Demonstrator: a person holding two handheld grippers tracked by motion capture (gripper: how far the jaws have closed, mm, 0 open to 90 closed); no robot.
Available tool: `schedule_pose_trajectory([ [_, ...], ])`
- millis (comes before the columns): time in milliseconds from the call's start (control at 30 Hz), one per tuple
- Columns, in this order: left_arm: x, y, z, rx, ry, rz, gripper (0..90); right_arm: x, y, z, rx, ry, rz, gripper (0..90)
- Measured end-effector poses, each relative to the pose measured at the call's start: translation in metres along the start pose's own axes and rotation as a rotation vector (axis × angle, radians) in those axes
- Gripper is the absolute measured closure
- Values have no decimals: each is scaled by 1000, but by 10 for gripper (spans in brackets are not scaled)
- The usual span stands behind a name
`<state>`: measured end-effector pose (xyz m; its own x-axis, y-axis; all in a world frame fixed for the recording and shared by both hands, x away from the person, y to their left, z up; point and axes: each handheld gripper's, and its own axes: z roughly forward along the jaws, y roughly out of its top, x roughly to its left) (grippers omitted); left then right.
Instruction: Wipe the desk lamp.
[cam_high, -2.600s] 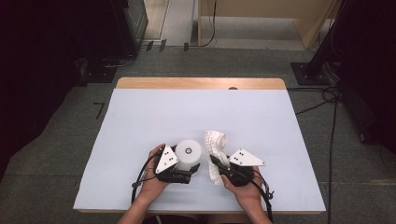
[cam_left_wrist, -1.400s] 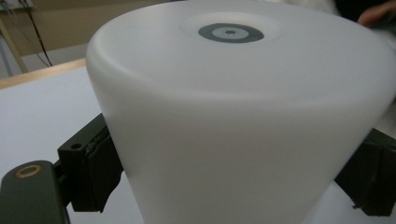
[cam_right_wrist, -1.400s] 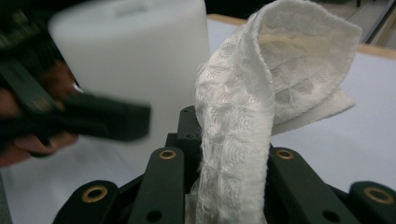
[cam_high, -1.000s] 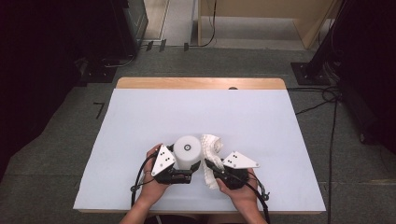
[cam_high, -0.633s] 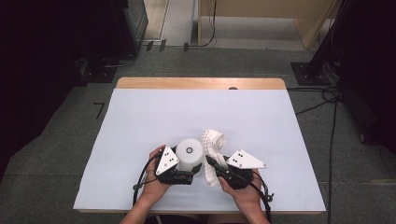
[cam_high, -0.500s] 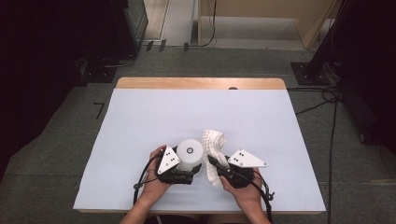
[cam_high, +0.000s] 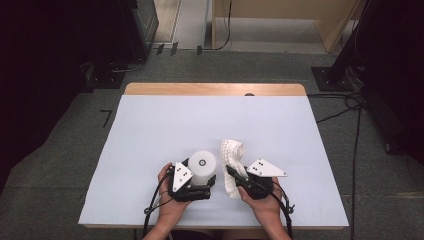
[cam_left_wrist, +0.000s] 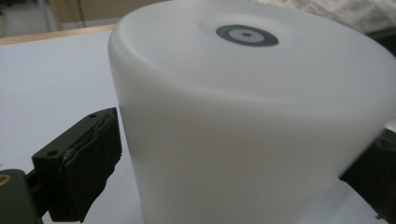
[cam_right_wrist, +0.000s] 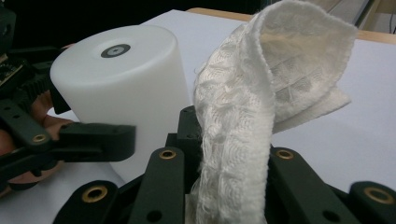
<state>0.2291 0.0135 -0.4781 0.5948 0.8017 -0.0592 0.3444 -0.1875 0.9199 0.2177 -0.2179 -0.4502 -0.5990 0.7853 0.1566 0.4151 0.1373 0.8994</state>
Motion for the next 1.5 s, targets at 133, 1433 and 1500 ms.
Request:
schedule_pose_trajectory([
  [133,-2,-1,2,2,4,35,79,3,-2,3,8,8,-9,757],
  [1433,21,16,-7,-48,-231,105,87,23,17,-11,-64,35,-52,757],
  [1500,22,14,-4,-35,-212,119,87,21,20,-14,-68,28,-57,757],
])
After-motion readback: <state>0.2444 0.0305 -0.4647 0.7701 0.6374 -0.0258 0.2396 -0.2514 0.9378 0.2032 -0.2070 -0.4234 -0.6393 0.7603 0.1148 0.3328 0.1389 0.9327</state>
